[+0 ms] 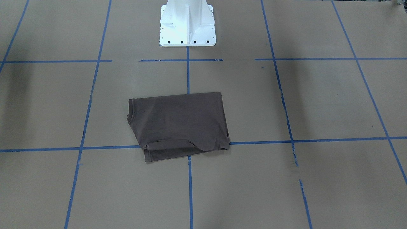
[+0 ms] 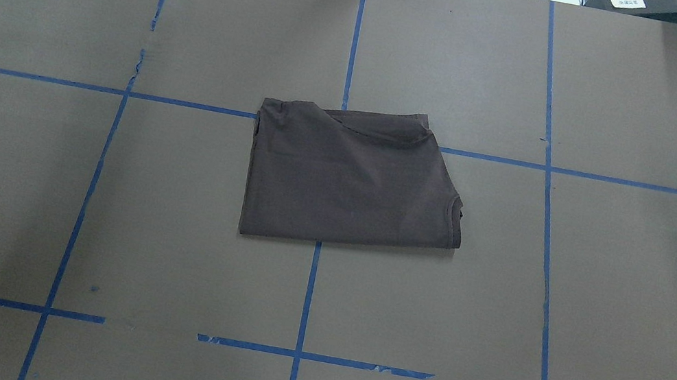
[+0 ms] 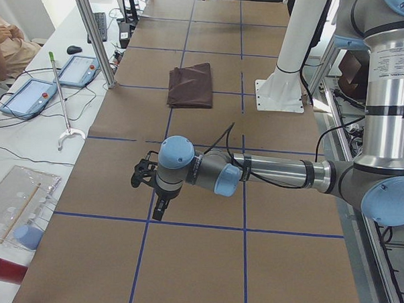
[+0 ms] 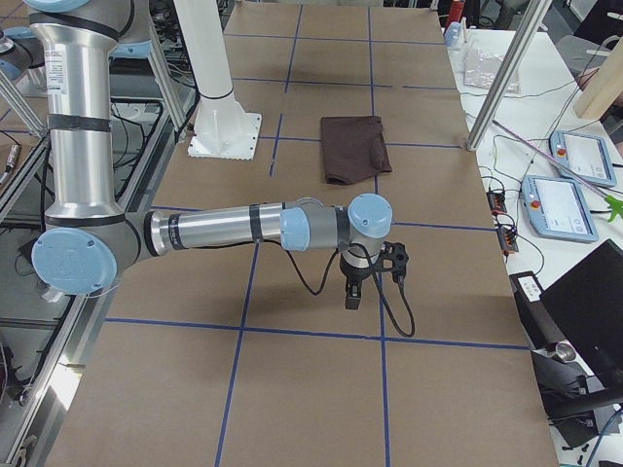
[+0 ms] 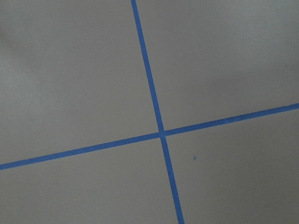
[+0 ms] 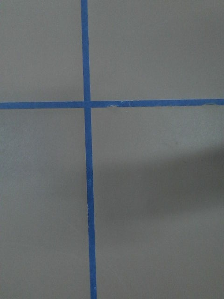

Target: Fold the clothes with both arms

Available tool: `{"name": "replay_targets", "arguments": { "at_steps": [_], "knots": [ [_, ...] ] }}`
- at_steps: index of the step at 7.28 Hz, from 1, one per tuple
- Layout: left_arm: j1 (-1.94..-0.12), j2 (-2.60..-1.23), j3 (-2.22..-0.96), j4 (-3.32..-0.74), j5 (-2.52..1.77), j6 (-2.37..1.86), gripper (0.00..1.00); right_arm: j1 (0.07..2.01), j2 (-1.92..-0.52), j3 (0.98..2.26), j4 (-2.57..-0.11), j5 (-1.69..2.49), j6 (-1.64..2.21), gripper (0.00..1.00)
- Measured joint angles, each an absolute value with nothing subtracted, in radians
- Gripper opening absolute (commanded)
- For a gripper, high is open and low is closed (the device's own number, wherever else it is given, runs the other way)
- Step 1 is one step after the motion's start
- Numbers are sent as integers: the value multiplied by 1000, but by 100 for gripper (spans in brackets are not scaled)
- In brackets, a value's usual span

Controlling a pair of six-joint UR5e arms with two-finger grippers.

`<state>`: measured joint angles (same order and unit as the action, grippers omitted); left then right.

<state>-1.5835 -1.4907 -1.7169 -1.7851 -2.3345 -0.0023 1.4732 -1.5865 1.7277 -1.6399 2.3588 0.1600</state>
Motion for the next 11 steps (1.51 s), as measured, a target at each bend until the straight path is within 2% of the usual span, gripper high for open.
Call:
{"name": "replay_targets", "arguments": {
  "at_steps": [3, 11],
  "knots": [
    [-1570, -1468, -1778, -1734, -2333, -2, 100, 1466, -1602, 1725, -1640, 2350, 164, 100],
    [-1513, -1480, -1767, -1735, -2329, -2, 100, 1454, -1632, 1723, -1519, 2352, 174, 100]
  ]
}}
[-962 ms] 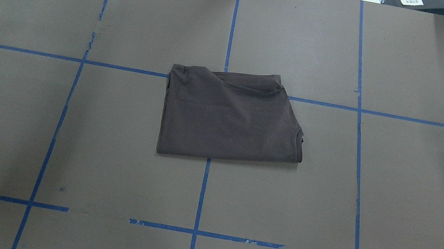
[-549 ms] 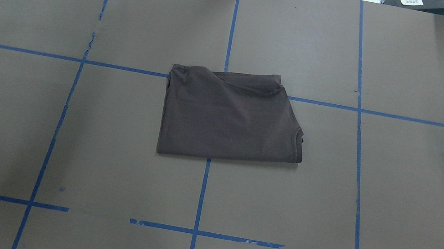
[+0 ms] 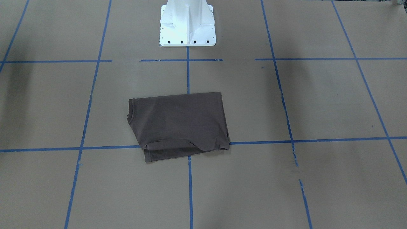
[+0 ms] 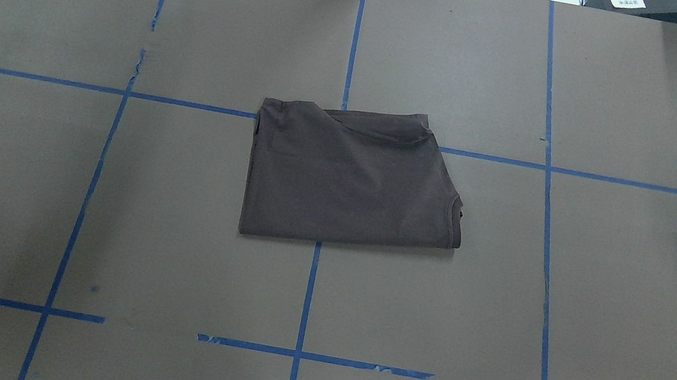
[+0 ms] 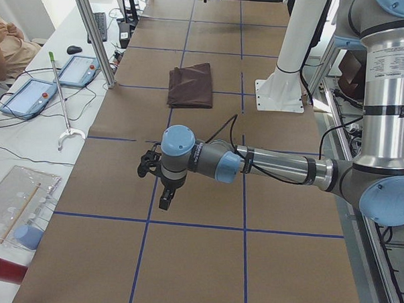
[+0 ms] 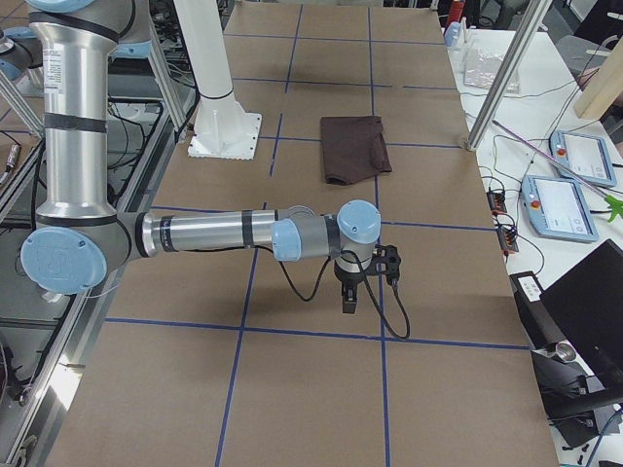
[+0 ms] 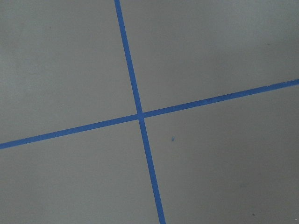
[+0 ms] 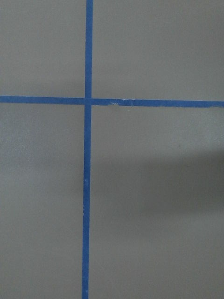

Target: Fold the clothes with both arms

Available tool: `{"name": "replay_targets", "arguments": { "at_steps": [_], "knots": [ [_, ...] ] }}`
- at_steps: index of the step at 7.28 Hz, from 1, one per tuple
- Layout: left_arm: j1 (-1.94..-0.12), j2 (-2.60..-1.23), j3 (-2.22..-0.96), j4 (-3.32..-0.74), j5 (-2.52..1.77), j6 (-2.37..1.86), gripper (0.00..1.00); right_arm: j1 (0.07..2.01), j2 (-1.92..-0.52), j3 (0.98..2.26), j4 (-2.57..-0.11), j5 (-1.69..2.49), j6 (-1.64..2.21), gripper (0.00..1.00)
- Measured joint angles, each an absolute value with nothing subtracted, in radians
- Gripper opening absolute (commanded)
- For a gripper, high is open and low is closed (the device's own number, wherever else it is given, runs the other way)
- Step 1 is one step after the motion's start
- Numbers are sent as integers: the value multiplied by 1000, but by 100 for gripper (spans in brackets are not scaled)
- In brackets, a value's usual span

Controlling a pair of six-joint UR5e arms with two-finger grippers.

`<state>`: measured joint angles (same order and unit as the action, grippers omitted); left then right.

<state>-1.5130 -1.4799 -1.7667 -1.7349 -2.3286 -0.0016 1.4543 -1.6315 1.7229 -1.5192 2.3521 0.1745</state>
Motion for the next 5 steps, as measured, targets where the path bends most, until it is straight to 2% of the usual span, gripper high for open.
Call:
{"name": "replay_targets", "arguments": {
  "at_steps": [5],
  "knots": [
    [-1508, -1491, -1765, -1734, -2329, -3, 100, 1454, -1631, 1729, -1519, 2351, 177, 100]
  ]
}}
